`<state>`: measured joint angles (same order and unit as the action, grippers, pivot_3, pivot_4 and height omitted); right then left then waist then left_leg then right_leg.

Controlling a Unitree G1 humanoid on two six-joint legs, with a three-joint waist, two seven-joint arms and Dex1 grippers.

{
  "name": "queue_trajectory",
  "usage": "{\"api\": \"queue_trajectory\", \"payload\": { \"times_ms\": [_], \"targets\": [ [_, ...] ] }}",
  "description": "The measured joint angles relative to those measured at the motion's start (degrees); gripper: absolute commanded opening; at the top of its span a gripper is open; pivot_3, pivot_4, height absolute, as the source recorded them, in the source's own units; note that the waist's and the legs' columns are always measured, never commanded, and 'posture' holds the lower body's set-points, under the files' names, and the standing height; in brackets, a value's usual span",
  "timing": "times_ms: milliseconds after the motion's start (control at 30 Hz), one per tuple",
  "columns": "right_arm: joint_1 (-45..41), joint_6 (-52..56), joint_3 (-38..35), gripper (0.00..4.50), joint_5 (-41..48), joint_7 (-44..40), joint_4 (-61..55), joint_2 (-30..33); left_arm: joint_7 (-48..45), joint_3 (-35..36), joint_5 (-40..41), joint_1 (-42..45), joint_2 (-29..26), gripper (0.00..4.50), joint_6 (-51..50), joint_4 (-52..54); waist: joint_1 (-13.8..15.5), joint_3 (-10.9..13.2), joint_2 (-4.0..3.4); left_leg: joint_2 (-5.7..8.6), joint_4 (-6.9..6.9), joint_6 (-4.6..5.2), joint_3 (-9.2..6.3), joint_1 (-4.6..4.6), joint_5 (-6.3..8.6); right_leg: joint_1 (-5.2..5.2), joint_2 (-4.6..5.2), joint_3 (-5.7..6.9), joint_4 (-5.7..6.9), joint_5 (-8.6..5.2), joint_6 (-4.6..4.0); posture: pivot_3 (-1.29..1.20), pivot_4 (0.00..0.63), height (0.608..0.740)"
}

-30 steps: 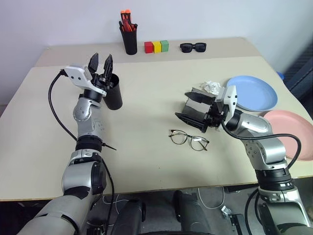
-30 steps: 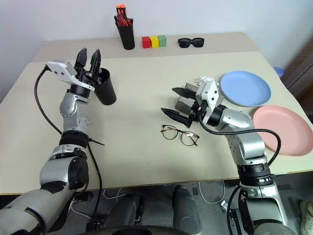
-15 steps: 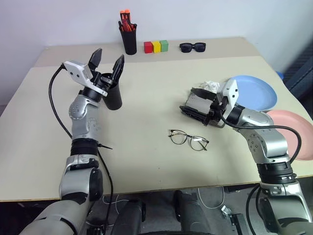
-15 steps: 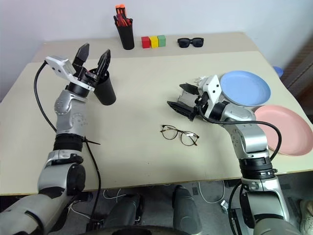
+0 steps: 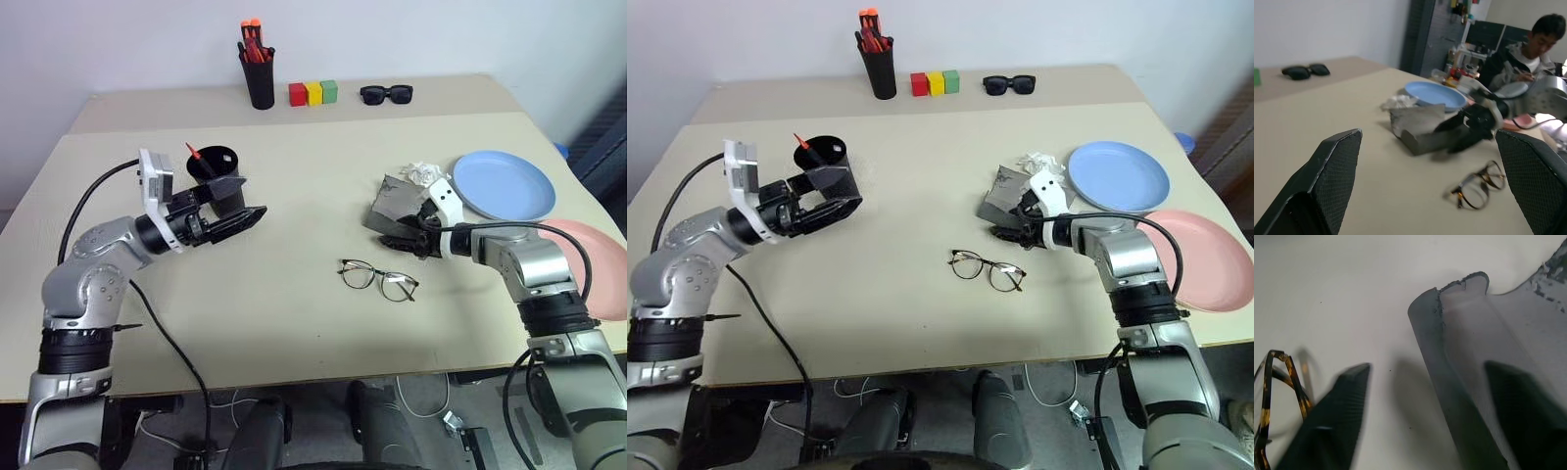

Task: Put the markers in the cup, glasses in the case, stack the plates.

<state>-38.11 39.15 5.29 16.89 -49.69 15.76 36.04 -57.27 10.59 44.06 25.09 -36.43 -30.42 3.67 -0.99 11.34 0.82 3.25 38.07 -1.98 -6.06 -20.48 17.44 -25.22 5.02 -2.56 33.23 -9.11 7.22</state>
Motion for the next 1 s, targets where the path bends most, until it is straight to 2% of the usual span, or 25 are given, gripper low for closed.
{"api": "queue_trajectory", "payload": {
  "times_ms": [133,400,600,800,1000],
  "targets": [
    [-0.8,0.4,0.0,0.04,-0.4,-1.6,0.3,0.5,0.6,1.1,0.4,-1.2,-0.3,4.5,-0.8,1.5,-0.1,0.0,0.0,0.0,-0.01,0.0,0.01,0.01,0.0,0.0,0.0,0.0,-0.01,0.0,-0.01,0.0,0.15,0.74],
    [-0.8,0.3,0.2,0.04,0.3,-6.6,-0.9,0.0,2.4,1.6,0.2,-1.5,0.4,4.5,-0.6,1.6,-0.1,0.0,0.0,0.0,-0.01,0.0,0.01,0.0,0.0,-0.01,0.0,0.0,-0.01,0.0,0.0,0.0,0.15,0.74],
    [-4.0,-1.5,2.1,0.04,0.6,-9.2,-1.5,-6.1,2.7,1.7,-0.1,-1.5,0.5,4.5,-0.4,1.5,-0.5,0.0,-0.01,-0.02,-0.02,0.0,0.02,0.0,0.0,-0.05,-0.01,0.0,0.01,0.0,-0.01,0.0,0.15,0.74],
    [-12.0,-13.3,9.6,0.04,-4.3,-13.5,4.9,-11.9,3.7,1.8,-0.3,-1.9,0.8,4.5,-0.3,2.0,-1.2,0.0,-0.01,0.01,-0.04,-0.01,-0.03,-0.04,0.0,-0.07,0.01,0.03,0.01,0.01,-0.01,0.0,0.15,0.74],
    [-14.2,-26.3,15.2,0.04,-11.5,-17.1,15.2,-14.2,5.0,2.0,-0.2,-2.1,0.9,4.5,-0.3,3.5,-1.5,0.0,-0.01,0.01,-0.08,-0.03,-0.03,-0.06,0.0,-0.13,0.02,0.02,0.01,0.01,-0.01,0.0,0.15,0.74]
  ]
}}
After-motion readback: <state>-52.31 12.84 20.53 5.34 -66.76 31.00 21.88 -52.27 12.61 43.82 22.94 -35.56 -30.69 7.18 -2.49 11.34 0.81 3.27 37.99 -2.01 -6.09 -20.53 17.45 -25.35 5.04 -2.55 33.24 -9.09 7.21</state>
